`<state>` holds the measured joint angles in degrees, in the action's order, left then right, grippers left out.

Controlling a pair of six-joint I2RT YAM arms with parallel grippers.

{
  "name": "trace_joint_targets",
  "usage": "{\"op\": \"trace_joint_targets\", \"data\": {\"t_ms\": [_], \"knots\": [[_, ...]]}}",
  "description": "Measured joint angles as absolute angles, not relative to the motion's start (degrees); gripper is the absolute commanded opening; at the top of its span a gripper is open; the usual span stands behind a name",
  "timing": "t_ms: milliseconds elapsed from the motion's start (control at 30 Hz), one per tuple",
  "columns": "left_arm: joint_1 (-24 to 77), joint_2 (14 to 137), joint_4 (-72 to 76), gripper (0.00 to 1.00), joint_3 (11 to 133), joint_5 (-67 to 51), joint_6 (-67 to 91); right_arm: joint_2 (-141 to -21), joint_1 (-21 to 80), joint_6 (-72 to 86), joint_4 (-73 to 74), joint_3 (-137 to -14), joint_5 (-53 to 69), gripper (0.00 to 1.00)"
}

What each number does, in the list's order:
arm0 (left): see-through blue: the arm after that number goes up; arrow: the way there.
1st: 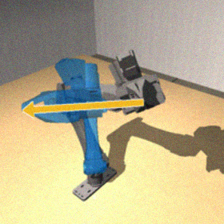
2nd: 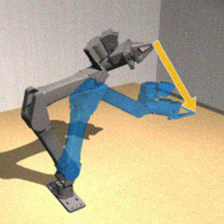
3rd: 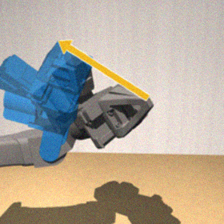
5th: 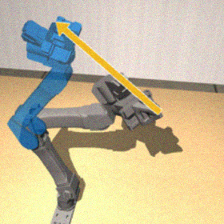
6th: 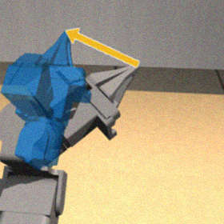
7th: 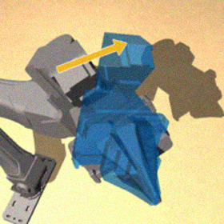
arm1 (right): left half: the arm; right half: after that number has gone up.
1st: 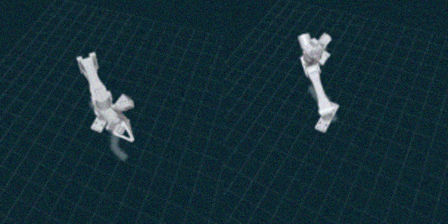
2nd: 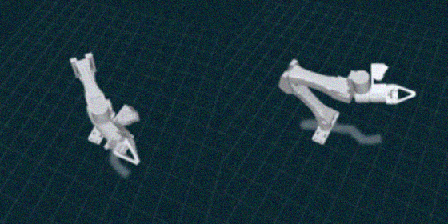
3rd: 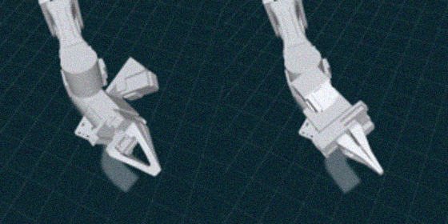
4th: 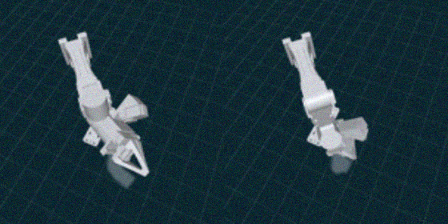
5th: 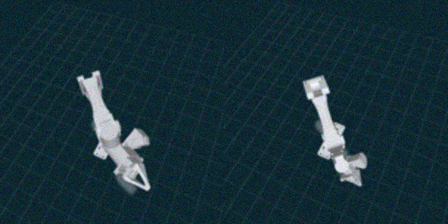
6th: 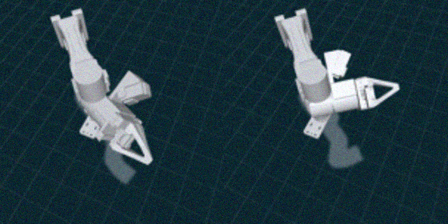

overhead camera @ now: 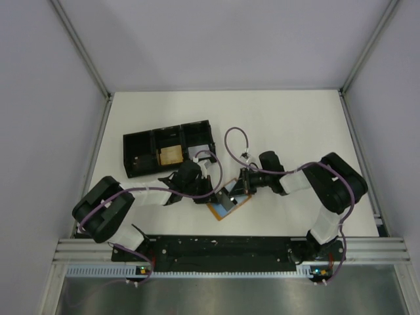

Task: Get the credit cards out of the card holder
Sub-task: Remove the credit card from the card holder, then place the credit card in the storage box.

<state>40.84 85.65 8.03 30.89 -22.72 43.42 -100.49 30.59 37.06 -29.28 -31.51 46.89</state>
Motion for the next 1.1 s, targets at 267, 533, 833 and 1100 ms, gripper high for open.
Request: {"op": "trace_joint_targets", "data": {"t_ms": [267, 533, 833, 1100], "knots": [[40.86, 84.99, 7.97, 0.00, 30.41, -22.48, 42.98, -94.45, 26.61, 31.90, -19.33, -32.88, 44.38, 0.00], [40.88, 82.28, 5.98, 0.30, 29.63, -21.08, 41.63, -86.06, 25.34, 24.14, -6.15, -39.51, 38.09, 0.00], [40.69, 64.73, 0.82, 0.70, 30.79, -15.75, 33.34, -73.93, 25.91, 17.47, 3.11, -40.58, 38.35, 0.00], [39.99, 56.27, -1.83, 0.84, 38.20, -18.92, 17.30, -65.87, 29.91, 11.18, 5.96, -40.62, 43.00, 0.00]]}}
